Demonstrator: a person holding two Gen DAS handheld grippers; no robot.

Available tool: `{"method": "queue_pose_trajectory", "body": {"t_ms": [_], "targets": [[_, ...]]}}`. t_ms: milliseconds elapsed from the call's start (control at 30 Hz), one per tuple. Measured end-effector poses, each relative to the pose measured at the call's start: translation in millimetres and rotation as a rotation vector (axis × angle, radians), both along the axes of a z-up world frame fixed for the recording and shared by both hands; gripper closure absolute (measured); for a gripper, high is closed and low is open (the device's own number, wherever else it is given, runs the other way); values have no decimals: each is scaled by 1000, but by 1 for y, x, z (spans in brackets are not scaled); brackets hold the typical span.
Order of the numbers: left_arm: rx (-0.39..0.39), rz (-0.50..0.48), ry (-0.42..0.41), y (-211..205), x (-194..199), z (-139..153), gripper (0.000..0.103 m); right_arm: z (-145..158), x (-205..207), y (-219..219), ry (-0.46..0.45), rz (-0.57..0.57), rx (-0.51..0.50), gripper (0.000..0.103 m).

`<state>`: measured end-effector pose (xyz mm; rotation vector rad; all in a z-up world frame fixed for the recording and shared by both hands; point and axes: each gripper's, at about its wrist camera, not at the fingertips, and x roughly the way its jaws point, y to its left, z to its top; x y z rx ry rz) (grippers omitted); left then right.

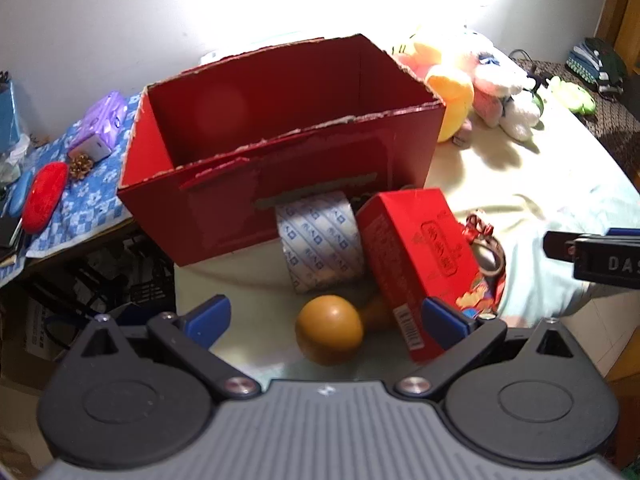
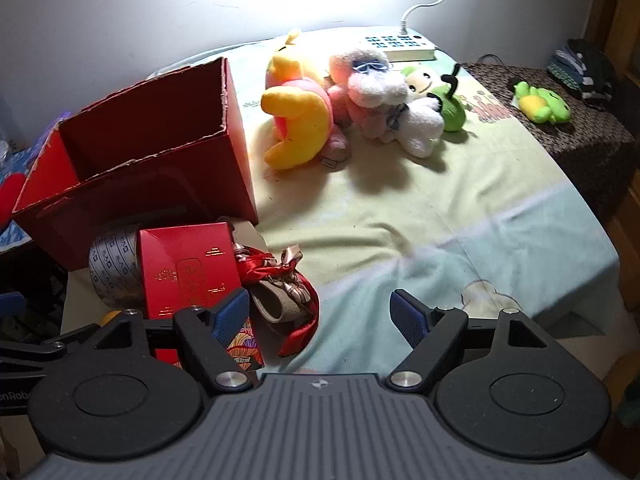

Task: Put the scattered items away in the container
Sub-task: 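Reach the right gripper toward the red gift box beside the tape roll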

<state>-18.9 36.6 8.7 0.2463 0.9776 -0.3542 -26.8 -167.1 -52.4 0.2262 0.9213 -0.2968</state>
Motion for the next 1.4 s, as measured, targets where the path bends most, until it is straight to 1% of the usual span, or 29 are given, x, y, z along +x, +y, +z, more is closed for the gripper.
{"method": "queue_pose_trajectory", "body": {"t_ms": [100, 167, 233, 333, 533, 700, 767, 967, 1233, 1333, 1400], "targets": [[-2, -41, 10, 0, -3, -3, 2, -2, -10, 3, 0, -61, 29, 23], [2, -58, 1, -2, -6, -4, 2, -2, -14, 6, 1, -79, 28, 23], [-6, -58, -6, -2, -8, -4, 2, -2, -16, 11, 3, -71, 18, 23], [-17, -56, 5, -4, -5, -5, 2, -5, -16, 17, 19, -47, 18, 23], [-14, -20, -26, -3, 0, -3, 1, -4, -7, 23, 28, -10, 16, 23], [19, 6, -35, 0, 3, -8, 1, -7, -2, 26, 31, -3, 42, 22], [27, 13, -37, 2, 3, -10, 1, -9, -2, 29, 33, -2, 52, 20], [27, 27, -1, 7, 5, -17, 1, -11, -3, 37, 42, -13, 50, 19], [15, 40, -12, 15, 5, -15, 1, -14, -5, 40, 61, -21, 74, 19], [15, 52, -21, 19, 5, -15, 1, -16, -5, 41, 76, -27, 95, 19], [19, 63, -24, 21, 6, -15, 1, -18, -6, 40, 83, -34, 139, 19]]}}
